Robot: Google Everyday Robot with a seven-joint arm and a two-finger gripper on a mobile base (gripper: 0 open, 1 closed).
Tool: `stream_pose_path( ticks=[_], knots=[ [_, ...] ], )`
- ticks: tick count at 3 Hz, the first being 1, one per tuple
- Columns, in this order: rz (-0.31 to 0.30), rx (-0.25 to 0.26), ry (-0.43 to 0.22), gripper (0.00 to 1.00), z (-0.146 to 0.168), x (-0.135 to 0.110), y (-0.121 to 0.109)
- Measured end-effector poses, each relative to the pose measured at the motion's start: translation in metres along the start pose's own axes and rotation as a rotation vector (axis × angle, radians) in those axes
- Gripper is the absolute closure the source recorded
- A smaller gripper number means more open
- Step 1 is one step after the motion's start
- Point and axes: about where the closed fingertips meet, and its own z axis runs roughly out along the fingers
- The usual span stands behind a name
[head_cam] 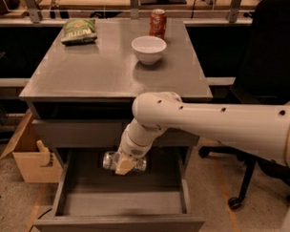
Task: Place redbull can into middle drawer
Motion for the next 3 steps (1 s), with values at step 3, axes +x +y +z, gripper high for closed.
stream_pose_path(
  ticks=[3],
  knots=[
    [0.007, -0.009, -0.131, 1.0, 0.134, 0.048, 0.004]
  ],
)
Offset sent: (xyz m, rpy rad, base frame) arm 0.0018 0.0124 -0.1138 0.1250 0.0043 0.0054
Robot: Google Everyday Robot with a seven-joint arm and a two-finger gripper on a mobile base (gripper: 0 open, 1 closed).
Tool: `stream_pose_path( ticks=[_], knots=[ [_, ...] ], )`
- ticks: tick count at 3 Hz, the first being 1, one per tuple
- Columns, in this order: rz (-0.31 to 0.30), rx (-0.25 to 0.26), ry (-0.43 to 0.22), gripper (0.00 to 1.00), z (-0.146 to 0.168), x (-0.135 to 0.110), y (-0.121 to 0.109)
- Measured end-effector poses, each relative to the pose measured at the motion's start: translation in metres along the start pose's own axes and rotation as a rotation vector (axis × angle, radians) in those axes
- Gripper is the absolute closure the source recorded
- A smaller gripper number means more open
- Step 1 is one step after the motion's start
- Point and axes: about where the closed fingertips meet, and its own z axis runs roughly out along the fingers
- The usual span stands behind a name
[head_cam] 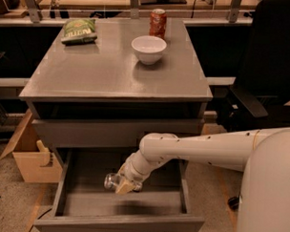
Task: Place redbull can into middle drawer
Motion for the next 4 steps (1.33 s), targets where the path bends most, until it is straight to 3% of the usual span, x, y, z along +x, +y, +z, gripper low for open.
stream_pose_path(
  ticks=[2, 4],
  knots=[
    [0.024, -0.006, 0.013, 1.0, 0.026, 0.015, -0.006],
    [0.064, 0.003, 0.014, 1.0, 0.081, 0.049, -0.022]
  ],
)
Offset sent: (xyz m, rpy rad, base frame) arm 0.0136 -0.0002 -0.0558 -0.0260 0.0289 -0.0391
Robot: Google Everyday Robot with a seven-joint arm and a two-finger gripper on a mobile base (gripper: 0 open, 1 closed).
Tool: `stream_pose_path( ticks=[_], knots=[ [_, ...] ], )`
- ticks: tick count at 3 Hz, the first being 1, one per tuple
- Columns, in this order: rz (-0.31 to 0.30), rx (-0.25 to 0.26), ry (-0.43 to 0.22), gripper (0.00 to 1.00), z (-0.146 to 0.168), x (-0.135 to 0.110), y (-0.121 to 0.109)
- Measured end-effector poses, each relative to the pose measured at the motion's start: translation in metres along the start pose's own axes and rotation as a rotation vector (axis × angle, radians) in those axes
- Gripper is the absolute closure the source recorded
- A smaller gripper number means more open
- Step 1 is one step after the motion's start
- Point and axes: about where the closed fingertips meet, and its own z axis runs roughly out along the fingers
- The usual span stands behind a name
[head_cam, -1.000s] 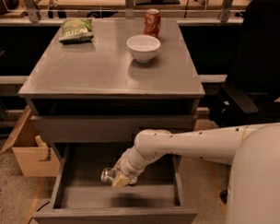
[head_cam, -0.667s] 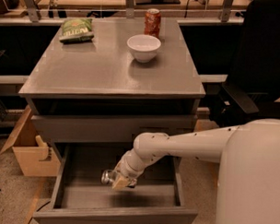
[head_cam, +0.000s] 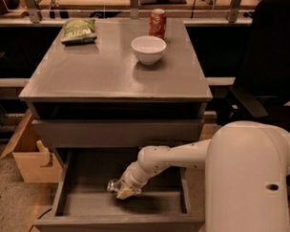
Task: Place redbull can into middle drawer
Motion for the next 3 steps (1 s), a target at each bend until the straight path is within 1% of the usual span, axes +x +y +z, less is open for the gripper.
stream_pose_path(
  ticks=[1, 3],
  knots=[
    [0.001, -0.006, 0.0, 0.82, 0.0023, 0.0004, 0.0021],
    [0.0, -0.012, 0.0, 0.36, 0.0048, 0.0001, 0.0044]
  ],
)
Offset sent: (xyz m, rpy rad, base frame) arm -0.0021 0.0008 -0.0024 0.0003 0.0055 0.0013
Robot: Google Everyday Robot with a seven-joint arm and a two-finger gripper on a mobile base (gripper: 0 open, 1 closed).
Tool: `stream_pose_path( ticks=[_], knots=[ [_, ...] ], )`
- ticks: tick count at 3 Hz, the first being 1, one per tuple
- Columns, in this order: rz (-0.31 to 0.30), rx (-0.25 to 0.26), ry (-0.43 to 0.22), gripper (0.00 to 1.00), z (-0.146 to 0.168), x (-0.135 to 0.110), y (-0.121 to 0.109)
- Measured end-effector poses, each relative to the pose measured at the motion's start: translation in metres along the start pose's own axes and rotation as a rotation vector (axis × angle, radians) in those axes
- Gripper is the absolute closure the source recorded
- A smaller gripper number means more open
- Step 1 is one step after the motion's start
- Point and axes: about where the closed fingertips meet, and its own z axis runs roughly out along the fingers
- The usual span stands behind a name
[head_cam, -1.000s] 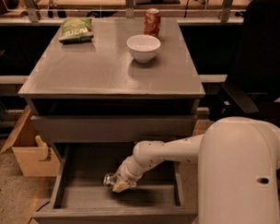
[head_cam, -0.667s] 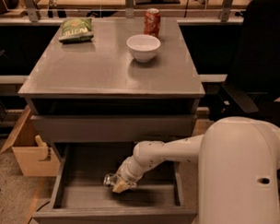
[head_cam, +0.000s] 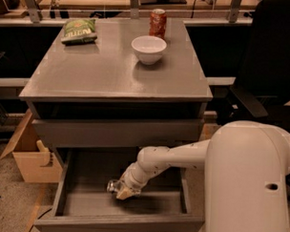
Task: Place redbull can into middle drawer
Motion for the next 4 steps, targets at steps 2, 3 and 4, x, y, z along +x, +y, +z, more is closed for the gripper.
stream_pose_path(
  ticks=[2, 3, 4],
  knots=[
    [-0.001, -0.006, 0.0, 0.0, 0.003, 0.0, 0.002],
    [0.008, 0.004, 0.006, 0.0, -0.001, 0.004, 0.001],
    [0.033, 0.033, 0.022, 0.0, -0.013, 0.017, -0.002]
  ],
)
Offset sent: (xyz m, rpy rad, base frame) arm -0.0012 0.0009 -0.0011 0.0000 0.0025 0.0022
